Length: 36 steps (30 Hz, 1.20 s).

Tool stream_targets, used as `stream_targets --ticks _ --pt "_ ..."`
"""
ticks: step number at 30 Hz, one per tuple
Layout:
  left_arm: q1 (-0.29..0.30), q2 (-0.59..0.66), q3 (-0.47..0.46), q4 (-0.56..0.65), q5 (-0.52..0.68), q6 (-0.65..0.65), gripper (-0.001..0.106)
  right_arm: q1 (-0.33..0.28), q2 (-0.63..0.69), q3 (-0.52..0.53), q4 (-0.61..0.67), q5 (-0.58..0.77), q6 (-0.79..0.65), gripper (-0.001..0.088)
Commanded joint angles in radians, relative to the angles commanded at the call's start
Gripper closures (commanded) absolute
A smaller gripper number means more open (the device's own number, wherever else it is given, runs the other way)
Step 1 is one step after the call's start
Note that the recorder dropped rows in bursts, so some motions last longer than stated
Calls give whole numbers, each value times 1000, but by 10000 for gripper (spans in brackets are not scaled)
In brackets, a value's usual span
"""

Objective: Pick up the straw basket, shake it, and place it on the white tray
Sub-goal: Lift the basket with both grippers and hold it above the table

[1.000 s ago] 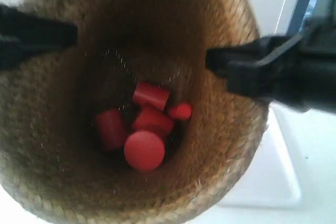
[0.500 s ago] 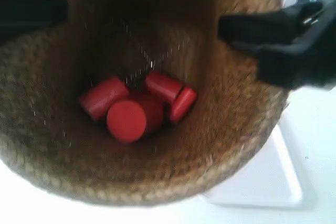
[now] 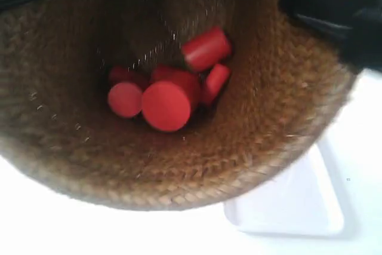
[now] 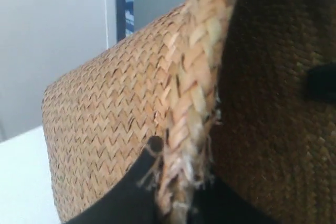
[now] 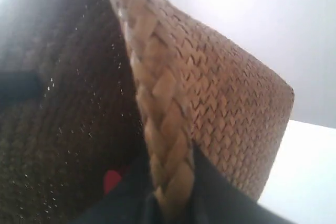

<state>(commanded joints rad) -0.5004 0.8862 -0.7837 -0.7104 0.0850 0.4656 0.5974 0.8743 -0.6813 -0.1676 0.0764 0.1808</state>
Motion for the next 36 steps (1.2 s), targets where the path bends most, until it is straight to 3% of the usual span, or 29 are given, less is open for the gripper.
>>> stream_targets --ticks 1,2,3,5,6,7,8,10,11,13,15,17,19,21,24,28,30,33,36 --pt "0 -8 -33 2 82 -19 1053 6 -10 -31 43 27 38 868" --pt "0 -66 -107 31 245 -13 1053 29 -83 -97 156 90 95 868" --pt "0 -87 -130 31 278 -13 1053 39 -115 -111 184 95 93 868" --pt "0 -121 -127 27 178 17 1053 41 -162 -78 28 22 -38 868" --pt "0 -63 -59 29 -6 49 1053 -4 -61 -13 -24 -76 -46 868" --pt "0 -7 -31 31 -64 59 1053 -33 8 -7 -24 -76 -43 868" --pt "0 4 -50 24 16 39 1053 -33 31 -29 -3 -40 -18 868" --pt "0 -58 -133 12 242 20 1053 7 -69 -106 41 23 30 868" --pt "0 -99 -172 -21 298 4 1053 31 -144 -130 47 25 56 868" --pt "0 -125 -168 -54 233 45 1053 38 -199 -106 29 20 51 868" --pt "0 -50 -90 -53 61 25 1053 -1 -52 -16 -26 -11 15 868" --pt "0 -9 -95 -63 125 -1 1053 -7 6 -23 -4 40 26 868" --pt "0 -26 -137 -72 256 1 1053 23 -28 -72 103 96 34 868" --pt "0 -74 -173 -63 310 14 1053 59 -104 -103 125 92 30 868" --pt "0 -98 -151 -52 230 40 1053 68 -162 -85 66 39 19 868" --pt "0 -1 -51 -18 54 68 1053 15 8 -7 -7 -10 1 868" --pt "0 14 -66 -26 122 45 1053 11 36 -32 19 31 32 868" --pt "-2 -54 -127 -30 263 45 1053 61 -42 -95 124 102 50 868" --pt "-2 -108 -125 -31 215 50 1053 91 -131 -88 117 44 43 868"
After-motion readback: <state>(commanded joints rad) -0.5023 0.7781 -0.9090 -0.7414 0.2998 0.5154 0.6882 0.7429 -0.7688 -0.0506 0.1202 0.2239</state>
